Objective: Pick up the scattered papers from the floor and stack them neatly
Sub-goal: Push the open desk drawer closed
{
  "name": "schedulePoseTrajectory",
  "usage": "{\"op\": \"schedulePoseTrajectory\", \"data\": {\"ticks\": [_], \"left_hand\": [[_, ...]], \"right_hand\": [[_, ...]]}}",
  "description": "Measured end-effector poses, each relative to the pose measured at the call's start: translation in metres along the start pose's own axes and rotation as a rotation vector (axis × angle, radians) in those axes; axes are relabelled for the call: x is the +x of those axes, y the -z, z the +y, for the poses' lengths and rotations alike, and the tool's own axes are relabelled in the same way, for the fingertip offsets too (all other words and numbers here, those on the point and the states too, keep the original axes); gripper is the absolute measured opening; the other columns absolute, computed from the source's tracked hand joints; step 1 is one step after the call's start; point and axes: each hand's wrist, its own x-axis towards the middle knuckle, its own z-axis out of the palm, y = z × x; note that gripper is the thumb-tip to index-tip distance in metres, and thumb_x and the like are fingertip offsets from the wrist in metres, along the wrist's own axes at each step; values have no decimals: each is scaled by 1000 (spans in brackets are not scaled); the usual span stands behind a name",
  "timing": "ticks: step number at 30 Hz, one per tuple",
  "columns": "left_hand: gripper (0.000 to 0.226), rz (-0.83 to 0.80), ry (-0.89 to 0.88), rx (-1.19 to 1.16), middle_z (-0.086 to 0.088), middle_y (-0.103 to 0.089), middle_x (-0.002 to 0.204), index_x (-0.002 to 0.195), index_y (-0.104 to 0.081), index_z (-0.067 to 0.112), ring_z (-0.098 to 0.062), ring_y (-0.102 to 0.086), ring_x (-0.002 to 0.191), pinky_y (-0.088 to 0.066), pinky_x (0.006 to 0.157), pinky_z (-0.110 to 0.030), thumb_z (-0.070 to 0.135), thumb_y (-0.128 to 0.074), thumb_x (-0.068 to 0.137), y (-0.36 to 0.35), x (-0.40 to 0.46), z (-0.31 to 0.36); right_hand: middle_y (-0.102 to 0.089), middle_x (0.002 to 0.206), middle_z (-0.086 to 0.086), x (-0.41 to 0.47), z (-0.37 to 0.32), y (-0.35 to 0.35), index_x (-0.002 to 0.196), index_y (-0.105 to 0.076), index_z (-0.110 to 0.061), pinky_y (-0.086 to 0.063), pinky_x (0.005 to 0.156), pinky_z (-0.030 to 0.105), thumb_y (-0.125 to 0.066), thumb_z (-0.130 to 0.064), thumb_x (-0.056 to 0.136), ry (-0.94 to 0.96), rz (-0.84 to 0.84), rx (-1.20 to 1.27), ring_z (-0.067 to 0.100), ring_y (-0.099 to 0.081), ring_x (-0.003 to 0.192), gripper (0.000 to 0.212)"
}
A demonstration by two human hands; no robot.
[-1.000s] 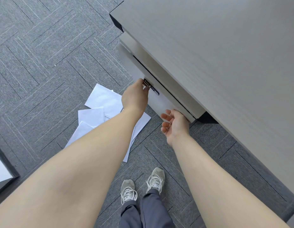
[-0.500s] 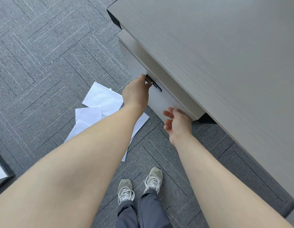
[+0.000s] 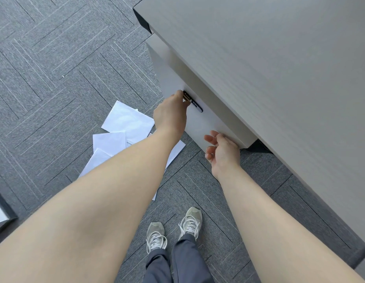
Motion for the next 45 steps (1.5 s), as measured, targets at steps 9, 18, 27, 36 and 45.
{"op": "schedulePoseTrajectory", "data": {"ticks": [9, 18, 27, 36, 45], "left_hand": [[24, -14, -126, 156, -14, -66, 102, 108, -51, 8, -40, -64, 89, -29, 61, -35, 29, -40, 101, -3, 6, -4], [24, -52, -233, 272, -20, -68, 103, 111, -50, 1, -44, -65, 93, -33, 62, -39, 20, -38, 101, -7, 13, -7], [19, -80, -256, 311, -18, -67, 102, 111, -47, 2, -46, -65, 90, -32, 59, -39, -1, -39, 95, -9, 12, -11], [32, -64, -107, -140, -18, -66, 94, 101, -47, 7, -38, -52, 76, -31, 60, -37, 31, -27, 103, -17, 10, -15], [37, -156, 50, -429, -11, -69, 92, 99, -48, 11, -36, -62, 76, -51, 72, -45, 43, -29, 99, -26, 8, -16]], "right_hand": [[-73, 80, -3, -2, 3, 0, 98, -66, -20, -36, 42, 19, -40, -26, 103, 21, -2, -17, 7, -44, 44, 27], [-73, 82, -4, -4, 1, -4, 97, -66, -20, -39, 47, 23, -40, -24, 101, 13, 14, -57, 11, -45, 48, 26], [-74, 80, -5, -2, 2, -4, 96, -67, -21, -39, 47, 23, -42, -23, 101, 14, 20, -67, 9, -46, 45, 25], [-74, 80, -4, -1, 3, -5, 98, -67, -21, -39, 47, 22, -42, -23, 100, 24, 33, -73, 10, -47, 47, 26], [-74, 81, -4, 0, 4, -8, 96, -66, -22, -39, 47, 22, -43, -23, 98, 31, 20, -68, 10, -46, 46, 23]]}}
